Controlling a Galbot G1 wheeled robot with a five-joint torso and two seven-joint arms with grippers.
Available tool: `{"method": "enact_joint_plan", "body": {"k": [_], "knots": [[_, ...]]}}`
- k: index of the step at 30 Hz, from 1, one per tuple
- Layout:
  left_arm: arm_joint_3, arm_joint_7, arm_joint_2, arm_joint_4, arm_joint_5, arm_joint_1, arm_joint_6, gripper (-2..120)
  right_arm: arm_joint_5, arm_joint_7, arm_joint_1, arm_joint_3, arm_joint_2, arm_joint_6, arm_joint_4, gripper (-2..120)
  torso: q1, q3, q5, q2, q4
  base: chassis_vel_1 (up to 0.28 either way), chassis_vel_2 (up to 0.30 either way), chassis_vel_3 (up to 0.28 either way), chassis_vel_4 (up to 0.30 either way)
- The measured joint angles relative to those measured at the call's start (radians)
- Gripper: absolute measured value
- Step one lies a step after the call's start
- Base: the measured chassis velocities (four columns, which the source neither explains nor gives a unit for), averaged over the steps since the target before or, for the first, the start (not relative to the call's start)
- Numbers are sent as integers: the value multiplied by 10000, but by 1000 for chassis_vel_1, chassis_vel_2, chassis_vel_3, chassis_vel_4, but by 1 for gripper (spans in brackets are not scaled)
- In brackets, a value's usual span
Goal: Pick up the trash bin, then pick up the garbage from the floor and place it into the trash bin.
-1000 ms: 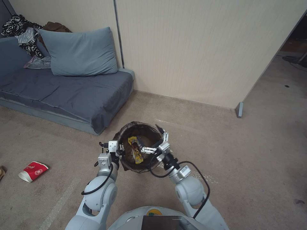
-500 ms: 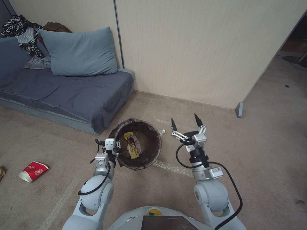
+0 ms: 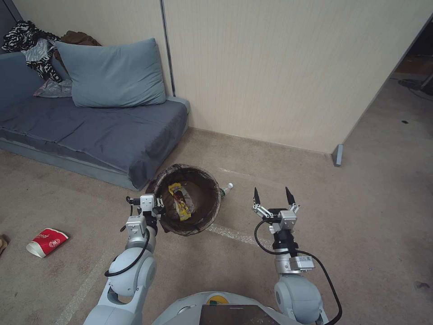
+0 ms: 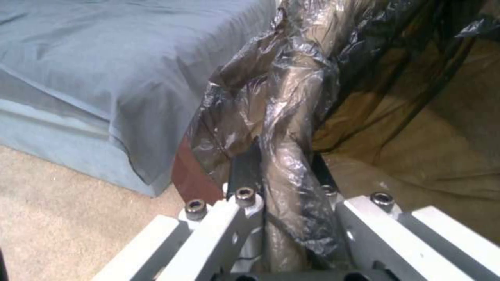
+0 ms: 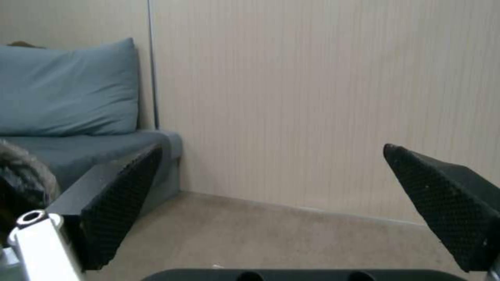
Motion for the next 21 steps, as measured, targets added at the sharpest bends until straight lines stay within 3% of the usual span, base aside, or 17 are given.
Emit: {"method": "enact_joint_plan", "body": {"k": [21], "knots": [[-37, -152, -6, -35, -111, -9, -90, 3, 24, -73, 595, 136, -47, -146, -92, 100, 0, 0, -1, 0, 0, 0, 0, 0, 0]]}}
